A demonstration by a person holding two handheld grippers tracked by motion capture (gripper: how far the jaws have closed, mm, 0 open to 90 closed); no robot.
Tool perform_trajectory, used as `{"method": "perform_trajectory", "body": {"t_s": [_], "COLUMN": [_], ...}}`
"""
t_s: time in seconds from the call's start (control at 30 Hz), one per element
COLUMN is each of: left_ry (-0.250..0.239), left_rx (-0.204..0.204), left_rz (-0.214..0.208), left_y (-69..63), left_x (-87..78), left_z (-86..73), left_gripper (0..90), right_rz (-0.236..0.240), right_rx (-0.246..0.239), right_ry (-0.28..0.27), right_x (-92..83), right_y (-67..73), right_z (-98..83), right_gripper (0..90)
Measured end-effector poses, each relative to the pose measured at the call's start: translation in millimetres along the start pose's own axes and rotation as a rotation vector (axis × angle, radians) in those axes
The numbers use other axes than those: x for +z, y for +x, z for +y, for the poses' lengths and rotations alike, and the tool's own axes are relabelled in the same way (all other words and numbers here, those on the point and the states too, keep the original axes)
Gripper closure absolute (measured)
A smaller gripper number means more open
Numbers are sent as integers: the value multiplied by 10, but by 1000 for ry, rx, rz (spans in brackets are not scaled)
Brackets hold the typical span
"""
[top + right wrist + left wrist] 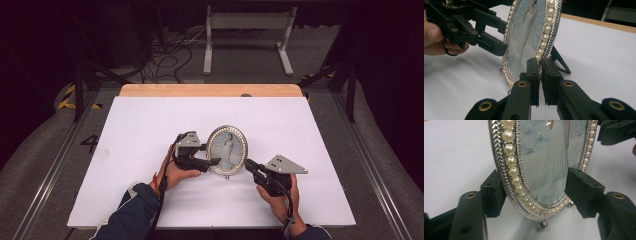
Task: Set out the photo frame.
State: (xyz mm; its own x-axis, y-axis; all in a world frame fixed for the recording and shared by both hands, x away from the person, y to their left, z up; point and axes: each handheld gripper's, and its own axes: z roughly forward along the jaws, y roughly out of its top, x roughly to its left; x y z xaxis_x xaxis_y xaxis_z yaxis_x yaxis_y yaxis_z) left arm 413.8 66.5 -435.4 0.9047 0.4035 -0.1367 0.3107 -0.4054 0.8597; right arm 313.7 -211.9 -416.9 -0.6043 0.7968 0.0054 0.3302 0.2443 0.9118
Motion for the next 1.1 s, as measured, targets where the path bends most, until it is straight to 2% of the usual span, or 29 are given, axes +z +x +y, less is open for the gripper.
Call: {"method": "perform_trajectory", "body": {"t_s": [0.3, 0.4, 0.47, 0.53, 0.6, 0.77, 0.9, 1.1], "left_ry": [-5, 1, 3, 10, 13, 17, 23, 35], "left_rx": [-7, -10, -8, 2, -4, -1, 4, 17], "left_rz": [-11, -1, 3, 7, 8, 12, 16, 17], "left_y": [-5, -14, -16, -24, -29, -44, -67, -79], "left_x": [-34, -44, -53, -69, -77, -96, -111, -139], "left_z": [-13, -16, -17, -22, -28, -41, -51, -58], "left_gripper": [418, 434, 477, 482, 489, 490, 488, 490], "right_rz": [4, 10, 15, 8, -2, -18, -34, -30], "right_rx": [-8, -10, -20, -31, -30, -14, -51, -34], "right_ry": [11, 16, 28, 28, 18, -7, -6, -8], "right_x": [36, 46, 81, 87, 65, 31, 55, 66], "right_y": [-18, -19, 0, 13, 3, -57, -39, -68], "right_z": [-3, -7, -18, -7, 14, 48, 56, 62], "right_gripper": [858, 867, 871, 870, 867, 874, 877, 877]}}
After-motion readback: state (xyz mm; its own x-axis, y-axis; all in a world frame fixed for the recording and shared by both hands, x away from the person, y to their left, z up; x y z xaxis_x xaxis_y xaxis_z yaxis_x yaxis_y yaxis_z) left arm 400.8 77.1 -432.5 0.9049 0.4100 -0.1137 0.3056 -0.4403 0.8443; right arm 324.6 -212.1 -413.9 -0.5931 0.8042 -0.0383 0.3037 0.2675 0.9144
